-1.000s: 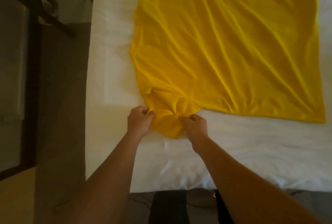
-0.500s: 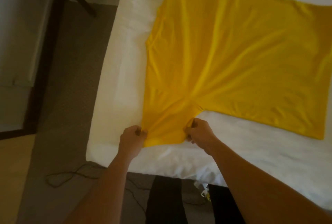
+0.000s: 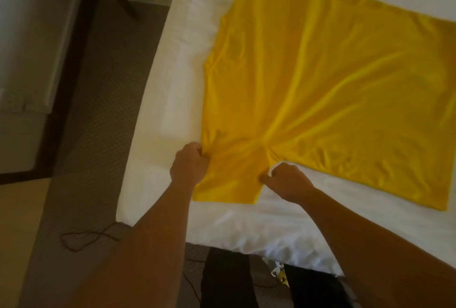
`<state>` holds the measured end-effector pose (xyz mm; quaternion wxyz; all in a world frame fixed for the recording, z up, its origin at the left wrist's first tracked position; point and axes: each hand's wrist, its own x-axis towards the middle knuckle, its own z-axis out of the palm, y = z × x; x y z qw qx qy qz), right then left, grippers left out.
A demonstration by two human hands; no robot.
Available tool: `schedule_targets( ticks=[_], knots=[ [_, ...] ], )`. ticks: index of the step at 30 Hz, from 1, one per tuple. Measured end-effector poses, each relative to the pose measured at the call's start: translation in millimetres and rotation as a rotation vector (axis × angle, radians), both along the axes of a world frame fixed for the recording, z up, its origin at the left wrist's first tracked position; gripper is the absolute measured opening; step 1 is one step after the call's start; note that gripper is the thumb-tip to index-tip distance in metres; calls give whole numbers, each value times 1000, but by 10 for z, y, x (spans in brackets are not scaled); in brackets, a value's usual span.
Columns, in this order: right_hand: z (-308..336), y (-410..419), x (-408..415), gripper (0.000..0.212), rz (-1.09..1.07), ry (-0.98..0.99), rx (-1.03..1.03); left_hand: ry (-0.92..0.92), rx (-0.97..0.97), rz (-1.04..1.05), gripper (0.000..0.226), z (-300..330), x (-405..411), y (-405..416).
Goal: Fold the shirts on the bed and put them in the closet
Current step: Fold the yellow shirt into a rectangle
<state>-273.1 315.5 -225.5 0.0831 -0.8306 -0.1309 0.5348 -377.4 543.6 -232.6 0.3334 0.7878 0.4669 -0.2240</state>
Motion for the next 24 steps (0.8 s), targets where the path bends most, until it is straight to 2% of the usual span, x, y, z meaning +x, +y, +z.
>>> schedule_targets(
  ticks=[1, 3, 5, 8, 10, 13, 19, 22, 24],
  knots=[
    [45, 42, 122, 34, 72, -30, -1, 71, -2, -52, 11, 9, -34, 31],
    [142, 177, 394, 33, 38, -60, -5, 171, -10, -144, 20, 34, -29, 116],
    [170, 368, 707, 30, 35, -135, 40, 198, -45, -144, 30, 69, 125, 258],
    [179, 757, 1187, 14, 21, -255, 114, 123, -77, -42, 48, 72, 499, 510],
    [159, 1015, 1467, 7, 8, -335, 176, -4, -87, 36, 42, 66, 781, 608],
    [108, 1473, 1855, 23, 15, -408, 255, -195, -90, 217, 26, 50, 1201, 728],
    [-54, 2370, 2339, 46, 101, -523, 357, -265, -132, 282, 36, -227, 1594, 904],
    [-169, 2692, 2409, 57, 161, -531, 236, -271, -182, 339, 32, -393, 1586, 918],
    [-219, 2826, 2426, 51, 198, -582, 142, -263, -182, 286, 29, -441, 1576, 938]
  ],
)
